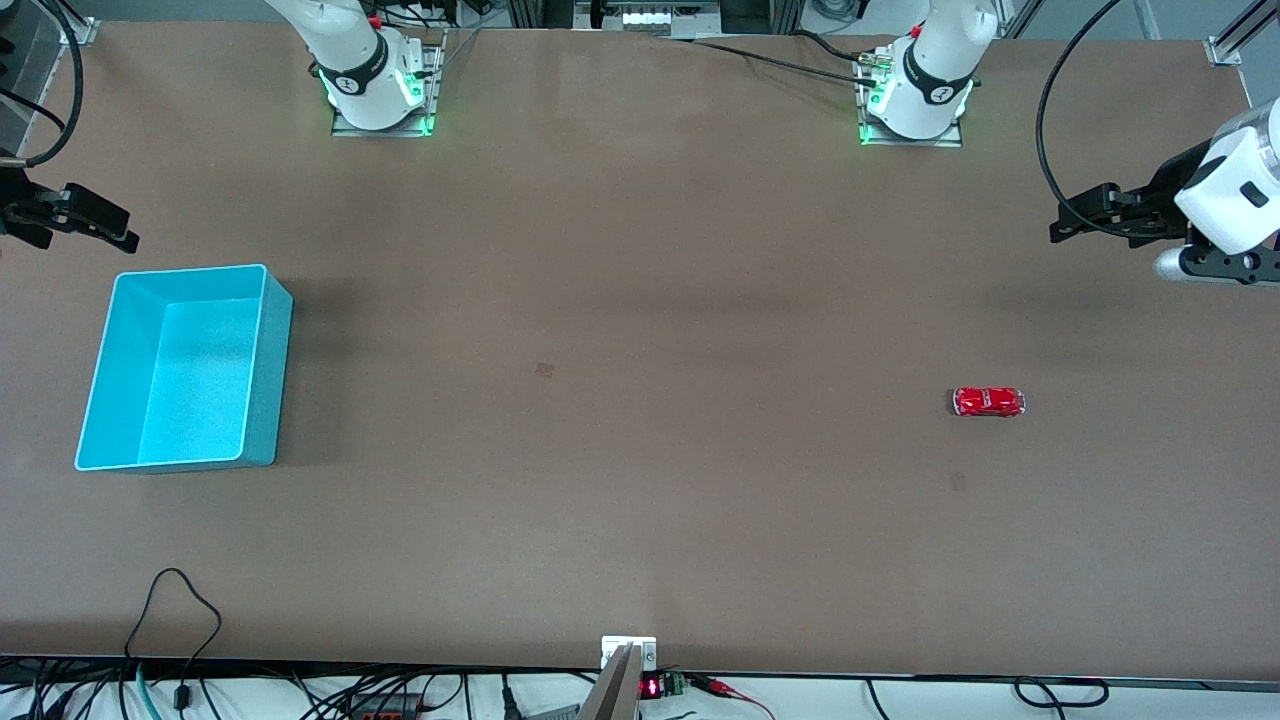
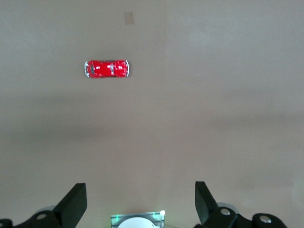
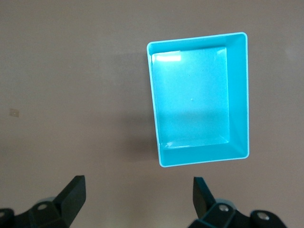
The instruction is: Wind red beetle toy and store in blue box
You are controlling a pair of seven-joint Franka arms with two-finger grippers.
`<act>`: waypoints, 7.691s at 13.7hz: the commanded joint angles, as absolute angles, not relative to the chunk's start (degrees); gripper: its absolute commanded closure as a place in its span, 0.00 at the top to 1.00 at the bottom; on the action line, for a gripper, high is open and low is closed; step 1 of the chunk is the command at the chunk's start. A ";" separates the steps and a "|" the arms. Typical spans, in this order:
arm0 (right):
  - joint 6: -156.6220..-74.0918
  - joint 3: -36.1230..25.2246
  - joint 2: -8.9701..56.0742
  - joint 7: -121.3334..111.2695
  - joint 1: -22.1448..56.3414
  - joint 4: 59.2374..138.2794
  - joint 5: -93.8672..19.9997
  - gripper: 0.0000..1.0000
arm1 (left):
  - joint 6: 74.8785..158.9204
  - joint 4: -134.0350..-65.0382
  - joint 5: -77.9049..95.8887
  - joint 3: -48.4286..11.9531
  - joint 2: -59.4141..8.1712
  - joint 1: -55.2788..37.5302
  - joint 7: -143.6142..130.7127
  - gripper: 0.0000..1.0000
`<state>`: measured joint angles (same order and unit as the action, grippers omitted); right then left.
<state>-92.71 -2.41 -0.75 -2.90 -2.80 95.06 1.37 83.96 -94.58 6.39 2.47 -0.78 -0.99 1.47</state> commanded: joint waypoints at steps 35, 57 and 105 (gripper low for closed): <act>-93.34 -2.29 -0.79 -2.46 -2.90 94.66 -0.62 1.00 | 134.97 -112.84 -8.53 -2.71 -24.78 8.52 94.13 0.90; -93.25 -2.29 -0.35 -2.55 -2.90 94.75 -0.44 1.00 | 142.21 -114.35 -8.79 -13.80 -31.02 20.65 97.29 0.24; -96.15 -2.29 0.62 -2.02 -2.72 94.83 0.18 1.00 | 124.30 -105.03 -8.79 -14.32 -27.87 35.16 105.14 1.00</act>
